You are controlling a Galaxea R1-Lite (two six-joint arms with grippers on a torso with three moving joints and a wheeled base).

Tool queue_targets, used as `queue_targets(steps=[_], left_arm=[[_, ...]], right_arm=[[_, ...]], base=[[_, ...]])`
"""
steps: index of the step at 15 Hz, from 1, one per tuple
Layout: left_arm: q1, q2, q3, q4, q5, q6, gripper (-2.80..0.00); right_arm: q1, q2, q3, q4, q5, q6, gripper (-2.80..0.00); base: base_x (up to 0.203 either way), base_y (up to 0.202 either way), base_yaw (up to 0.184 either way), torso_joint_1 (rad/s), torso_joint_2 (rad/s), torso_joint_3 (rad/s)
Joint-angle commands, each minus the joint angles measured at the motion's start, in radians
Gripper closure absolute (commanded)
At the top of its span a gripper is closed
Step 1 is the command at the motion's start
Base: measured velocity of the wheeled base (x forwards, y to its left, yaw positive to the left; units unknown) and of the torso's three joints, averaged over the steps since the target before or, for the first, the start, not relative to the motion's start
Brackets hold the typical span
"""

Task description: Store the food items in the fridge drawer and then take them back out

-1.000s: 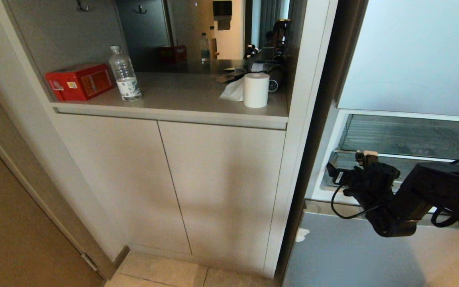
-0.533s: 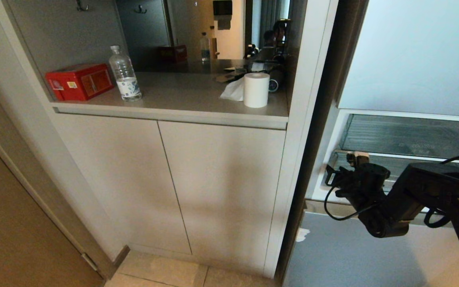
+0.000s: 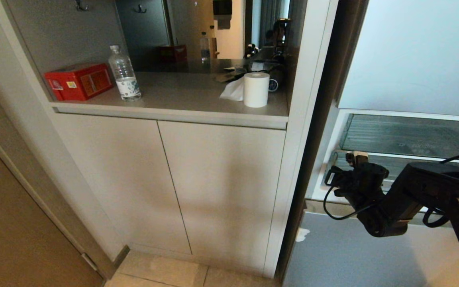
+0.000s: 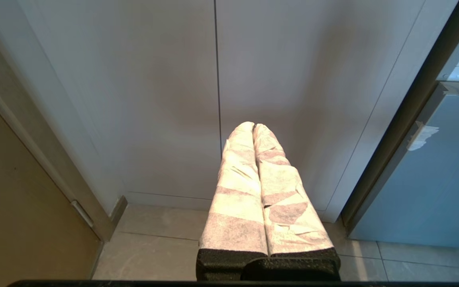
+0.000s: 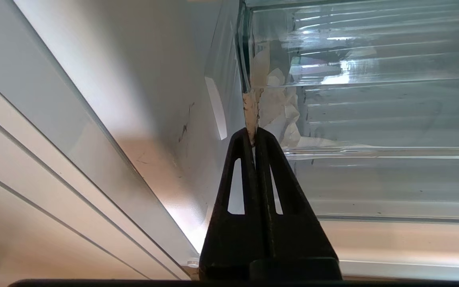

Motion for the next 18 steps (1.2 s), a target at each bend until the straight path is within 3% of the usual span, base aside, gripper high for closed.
queue_targets(steps=[1, 4, 10, 16, 17, 18], left_arm=[[0.0, 0.0, 0.002, -0.001, 0.0, 0.0, 0.0], [0.0, 0.0, 0.002, -0.001, 0.0, 0.0, 0.0], [0.0, 0.0, 0.002, -0.001, 0.0, 0.0, 0.0], [0.0, 0.0, 0.002, -0.001, 0.0, 0.0, 0.0], [0.0, 0.0, 0.002, -0.001, 0.0, 0.0, 0.0], [0.0, 0.0, 0.002, -0.001, 0.0, 0.0, 0.0]], right_arm=[[0.0, -0.038, 0.039, -0.015, 0.002, 0.005, 0.0], [0.001, -0.084, 0.103, -0.016, 0.004, 0.008, 0.0], [0.001, -0.288, 0.409, -0.018, 0.011, 0.04, 0.0], [-0.011, -0.211, 0.348, -0.016, 0.008, 0.037, 0.0], [-0.012, -0.187, 0.33, -0.019, 0.008, 0.033, -2.8], [-0.013, -0.169, 0.311, -0.02, 0.008, 0.032, -2.8]], base=[[0.0, 0.0, 0.0, 0.0, 0.0, 0.0], [0.0, 0.0, 0.0, 0.0, 0.0, 0.0], [0.0, 0.0, 0.0, 0.0, 0.0, 0.0], [0.0, 0.0, 0.0, 0.0, 0.0, 0.0], [0.0, 0.0, 0.0, 0.0, 0.0, 0.0], [0.0, 0.0, 0.0, 0.0, 0.0, 0.0]])
